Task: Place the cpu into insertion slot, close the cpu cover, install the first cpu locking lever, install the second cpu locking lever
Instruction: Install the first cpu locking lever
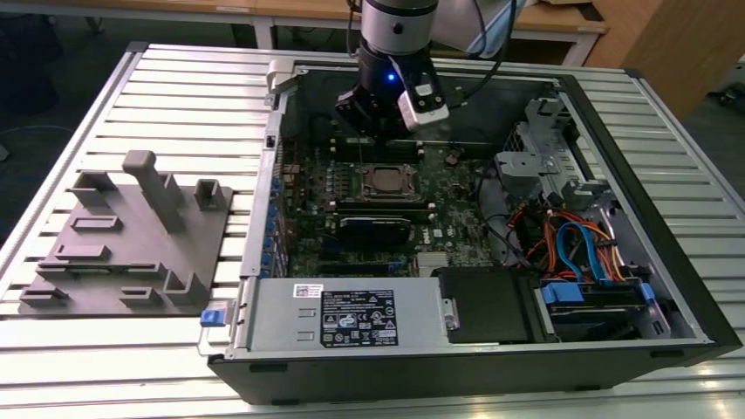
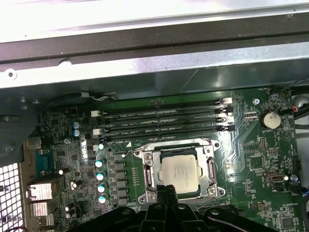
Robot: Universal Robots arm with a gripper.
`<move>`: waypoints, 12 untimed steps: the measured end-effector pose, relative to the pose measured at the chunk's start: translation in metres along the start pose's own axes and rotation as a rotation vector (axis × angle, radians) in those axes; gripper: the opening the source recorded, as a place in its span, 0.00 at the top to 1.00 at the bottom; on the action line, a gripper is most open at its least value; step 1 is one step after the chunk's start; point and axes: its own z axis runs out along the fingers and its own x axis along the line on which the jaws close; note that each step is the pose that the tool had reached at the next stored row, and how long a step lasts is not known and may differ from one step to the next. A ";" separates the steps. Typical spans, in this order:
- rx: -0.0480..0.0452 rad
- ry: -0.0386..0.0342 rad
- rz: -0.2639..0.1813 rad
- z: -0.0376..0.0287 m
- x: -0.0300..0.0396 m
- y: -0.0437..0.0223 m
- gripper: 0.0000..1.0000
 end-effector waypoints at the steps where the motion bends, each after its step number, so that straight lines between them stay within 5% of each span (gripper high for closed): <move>1: 0.0000 0.0000 0.000 0.0000 0.0000 0.0000 0.90; 12: 0.0000 0.0001 -0.005 0.0001 0.0049 -0.0006 0.90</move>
